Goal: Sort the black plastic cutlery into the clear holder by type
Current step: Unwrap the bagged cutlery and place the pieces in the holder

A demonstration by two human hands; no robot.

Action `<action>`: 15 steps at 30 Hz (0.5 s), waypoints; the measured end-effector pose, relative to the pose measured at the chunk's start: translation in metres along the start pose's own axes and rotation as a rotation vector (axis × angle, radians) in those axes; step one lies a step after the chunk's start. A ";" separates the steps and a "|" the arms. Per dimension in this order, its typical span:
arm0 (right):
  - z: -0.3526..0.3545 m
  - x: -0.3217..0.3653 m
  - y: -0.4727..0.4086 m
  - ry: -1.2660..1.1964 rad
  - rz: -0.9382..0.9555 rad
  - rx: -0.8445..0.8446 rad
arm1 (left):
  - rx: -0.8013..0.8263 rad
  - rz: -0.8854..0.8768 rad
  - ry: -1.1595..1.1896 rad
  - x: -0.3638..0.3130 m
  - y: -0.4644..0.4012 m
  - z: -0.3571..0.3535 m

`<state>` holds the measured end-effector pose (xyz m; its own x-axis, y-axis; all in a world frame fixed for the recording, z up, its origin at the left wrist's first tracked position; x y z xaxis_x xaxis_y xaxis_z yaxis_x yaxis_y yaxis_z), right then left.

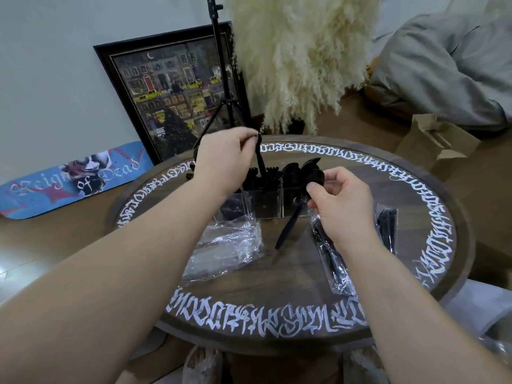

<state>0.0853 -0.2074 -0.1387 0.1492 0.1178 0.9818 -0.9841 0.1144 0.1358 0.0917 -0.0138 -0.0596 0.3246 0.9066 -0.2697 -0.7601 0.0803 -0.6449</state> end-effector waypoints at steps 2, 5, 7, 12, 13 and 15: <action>0.002 0.001 -0.001 0.000 -0.004 0.001 | 0.117 0.021 -0.023 0.000 0.004 -0.014; 0.002 0.000 -0.004 0.009 -0.008 0.014 | 0.272 0.055 -0.075 0.001 0.007 -0.029; 0.002 0.001 -0.006 0.021 0.006 0.007 | 0.424 0.064 -0.146 0.004 0.011 -0.042; 0.003 0.006 -0.008 0.121 0.078 -0.035 | 0.681 0.037 -0.181 0.011 0.020 -0.066; 0.002 0.006 -0.008 0.126 0.088 -0.038 | 0.665 0.028 -0.176 0.011 0.020 -0.067; 0.002 0.007 -0.008 0.142 0.098 -0.050 | 0.554 -0.007 -0.158 0.002 0.017 -0.059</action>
<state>0.0940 -0.2095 -0.1330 0.0685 0.2688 0.9608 -0.9891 0.1438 0.0303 0.1133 -0.0349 -0.1133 0.2751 0.9527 -0.1292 -0.9534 0.2530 -0.1643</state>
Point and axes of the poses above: each hand's wrist, its own y-axis away from the middle knuckle, its own z-axis out of the back of the hand, x = y × z, the point moved 6 cm from there along -y, towards the middle knuckle, and after that the axes turned 11 degrees about -z, right-handed, at the moved point
